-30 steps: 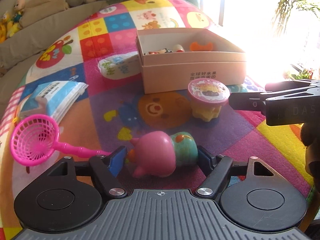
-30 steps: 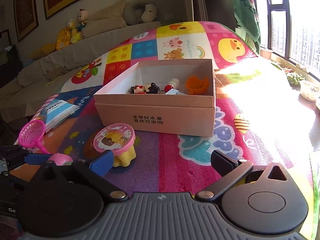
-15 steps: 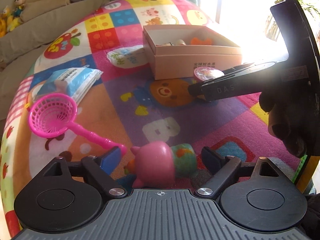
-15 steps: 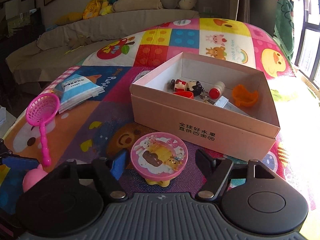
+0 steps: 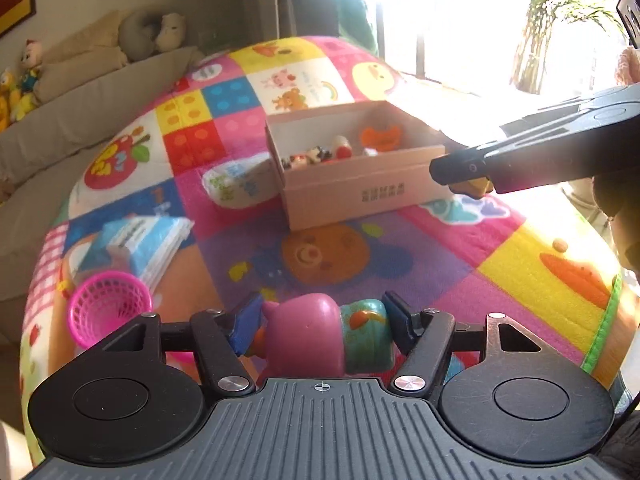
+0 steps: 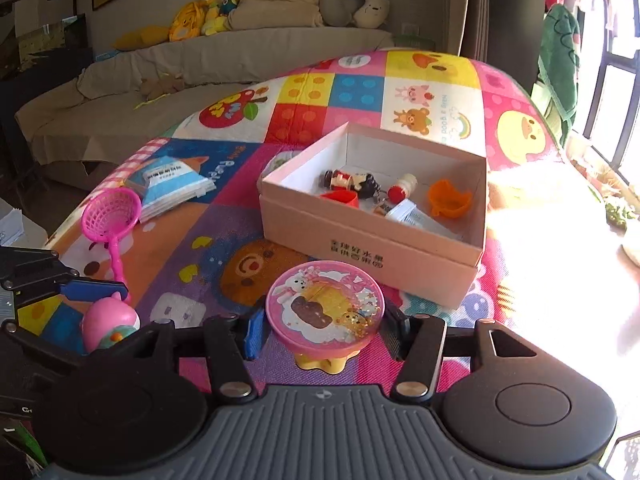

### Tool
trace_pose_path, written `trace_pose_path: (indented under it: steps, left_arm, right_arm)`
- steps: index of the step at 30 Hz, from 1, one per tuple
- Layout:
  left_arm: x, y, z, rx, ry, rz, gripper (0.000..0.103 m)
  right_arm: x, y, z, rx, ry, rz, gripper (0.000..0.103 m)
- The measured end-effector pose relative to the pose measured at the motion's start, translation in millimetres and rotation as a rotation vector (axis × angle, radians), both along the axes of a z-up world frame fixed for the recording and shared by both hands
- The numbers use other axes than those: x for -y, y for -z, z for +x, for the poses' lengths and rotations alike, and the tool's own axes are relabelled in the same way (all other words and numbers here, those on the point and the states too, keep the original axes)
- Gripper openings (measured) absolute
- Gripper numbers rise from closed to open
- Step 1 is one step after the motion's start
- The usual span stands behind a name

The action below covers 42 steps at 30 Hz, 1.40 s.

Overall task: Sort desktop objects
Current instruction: 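Carry the pig toy and cup toy into the pink box and open both grippers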

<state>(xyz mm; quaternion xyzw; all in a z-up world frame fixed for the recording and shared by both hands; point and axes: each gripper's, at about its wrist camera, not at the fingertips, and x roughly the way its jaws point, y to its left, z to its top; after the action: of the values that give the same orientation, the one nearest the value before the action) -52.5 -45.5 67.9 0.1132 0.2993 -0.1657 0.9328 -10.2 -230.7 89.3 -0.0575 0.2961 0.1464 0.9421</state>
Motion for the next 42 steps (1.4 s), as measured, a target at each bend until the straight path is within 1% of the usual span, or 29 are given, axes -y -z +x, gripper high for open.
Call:
trace_pose_path:
  steps: [2,4,5,7,9,11,14,15,17,19,20,22,24,25,27,29,32,34,36,38,40,42]
  left_arm:
    - [9,-25,9,0.1,0.02,0.009,0.07]
    - [20,-49,26,0.19,0.048,-0.007,0.07]
    - [25,-56,38,0.209,0.057,-0.023,0.07]
    - [35,-64,62,0.217,0.065,-0.052,0.07]
    - [46,-64,87,0.214,0.064,-0.062,0.07]
    - [54,-60,110,0.205,0.065,-0.067,0.07]
    - [65,-57,144,0.234,0.063,-0.054,0.07]
    - [69,-57,155,0.238,0.062,-0.049,0.072]
    - [73,-58,175,0.216,0.059,-0.045,0.073]
    - [66,-63,185,0.198,0.033,-0.066,0.082]
    - [59,-65,183,0.195,0.024,-0.086,0.085]
    - [43,-66,172,0.193,0.013,-0.127,0.095]
    - [30,-63,157,0.185,-0.01,-0.134,0.095]
    - [20,-58,147,0.173,-0.028,-0.128,0.096]
    - [5,-48,128,0.154,-0.052,-0.118,0.097]
    - [-11,-36,109,0.128,-0.071,-0.107,0.099]
    - [-34,-11,75,0.057,-0.087,-0.082,0.1]
    - [-46,5,54,-0.002,-0.086,-0.069,0.1]
    - [-57,18,35,-0.04,-0.103,-0.06,0.1]
    - [-70,27,19,-0.053,-0.144,-0.047,0.1]
    - [-86,31,8,-0.055,-0.203,-0.043,0.1]
    - [-104,31,3,-0.055,-0.265,-0.061,0.101]
  right_arm:
    - [16,-41,4,0.126,0.079,0.047,0.056]
    - [30,-72,16,0.213,0.169,0.086,0.056]
    - [38,-83,26,0.23,0.203,0.109,0.056]
    - [53,-98,50,0.212,0.239,0.165,0.056]
    - [62,-103,73,0.179,0.253,0.197,0.056]
    - [68,-102,91,0.159,0.264,0.194,0.056]
    - [70,-93,113,0.129,0.257,0.185,0.056]
    - [69,-89,120,0.12,0.251,0.186,0.056]
    - [68,-82,135,0.105,0.25,0.195,0.056]
    - [66,-74,152,0.072,0.259,0.21,0.056]
    - [66,-70,161,0.051,0.262,0.217,0.056]
    - [65,-62,176,0.015,0.266,0.219,0.056]
    - [61,-51,191,-0.026,0.271,0.209,0.056]
    - [59,-44,200,-0.062,0.267,0.207,0.056]
    - [57,-33,208,-0.094,0.27,0.212,0.058]
    - [54,-27,207,-0.096,0.279,0.209,0.063]
    - [53,-26,198,-0.095,0.267,0.226,0.064]
    - [45,-28,190,-0.081,0.247,0.21,0.064]
    - [30,-30,177,-0.058,0.211,0.17,0.066]
    - [9,-32,163,-0.034,0.148,0.131,0.07]
    - [-17,-30,146,-0.023,0.061,0.101,0.071]
    - [-47,-24,129,-0.031,-0.04,0.076,0.072]
